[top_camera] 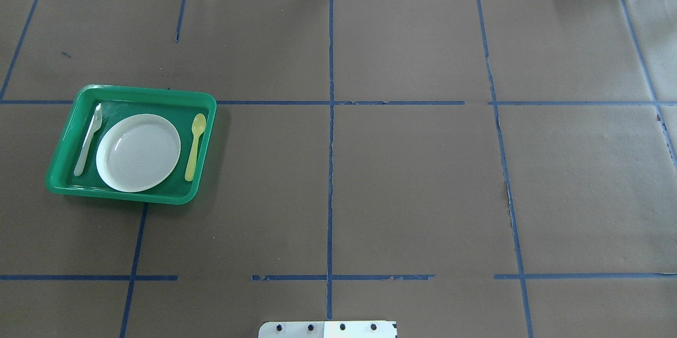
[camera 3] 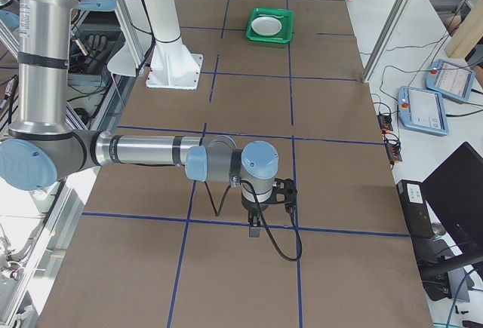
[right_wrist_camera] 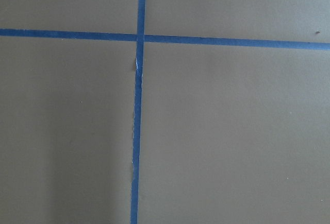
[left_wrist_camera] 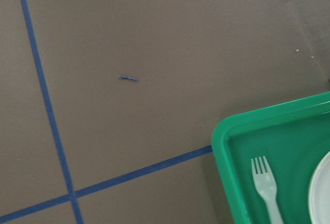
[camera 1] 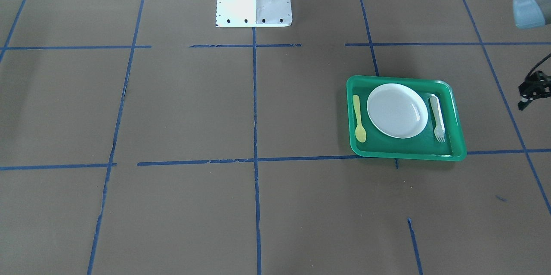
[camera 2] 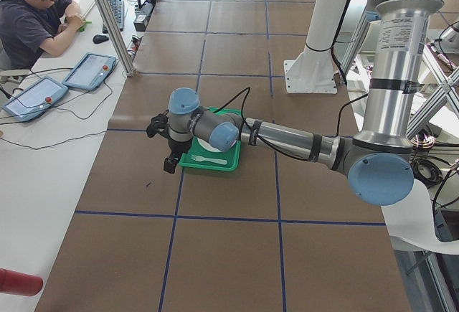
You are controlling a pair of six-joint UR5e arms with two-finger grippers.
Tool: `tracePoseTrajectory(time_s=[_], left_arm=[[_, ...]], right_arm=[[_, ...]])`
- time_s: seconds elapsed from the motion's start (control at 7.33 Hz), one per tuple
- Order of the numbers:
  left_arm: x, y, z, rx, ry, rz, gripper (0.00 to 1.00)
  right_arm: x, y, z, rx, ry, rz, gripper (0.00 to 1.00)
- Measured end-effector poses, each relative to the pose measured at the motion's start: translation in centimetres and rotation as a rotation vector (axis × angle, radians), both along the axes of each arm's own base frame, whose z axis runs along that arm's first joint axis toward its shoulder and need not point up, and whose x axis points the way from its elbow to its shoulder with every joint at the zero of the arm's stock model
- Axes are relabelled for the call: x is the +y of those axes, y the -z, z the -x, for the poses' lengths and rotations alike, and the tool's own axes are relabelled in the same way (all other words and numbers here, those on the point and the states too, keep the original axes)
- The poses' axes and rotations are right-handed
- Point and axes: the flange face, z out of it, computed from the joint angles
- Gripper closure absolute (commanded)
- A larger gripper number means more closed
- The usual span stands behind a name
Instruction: Place fork
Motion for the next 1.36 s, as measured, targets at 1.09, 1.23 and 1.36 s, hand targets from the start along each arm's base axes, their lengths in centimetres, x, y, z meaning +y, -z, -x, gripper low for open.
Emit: tracePoseTrajectory(time_s=[1.09,1.23,1.36], left_arm=[[10.0,-11.1,9.3,0.07,0.045,0.341,0.0],[10.1,-11.2,9.3,0.069,0.045,0.346,0.0],[10.1,-11.3,9.3,0.069,0.045,0.349,0.0]], right_arm=[[0.0,0.0,0.0,0.0,0.0,-0.001,0.0],[0.0,0.0,0.0,0.0,0.0,-0.001,0.0],[0.0,0.0,0.0,0.0,0.0,-0.001,0.0]])
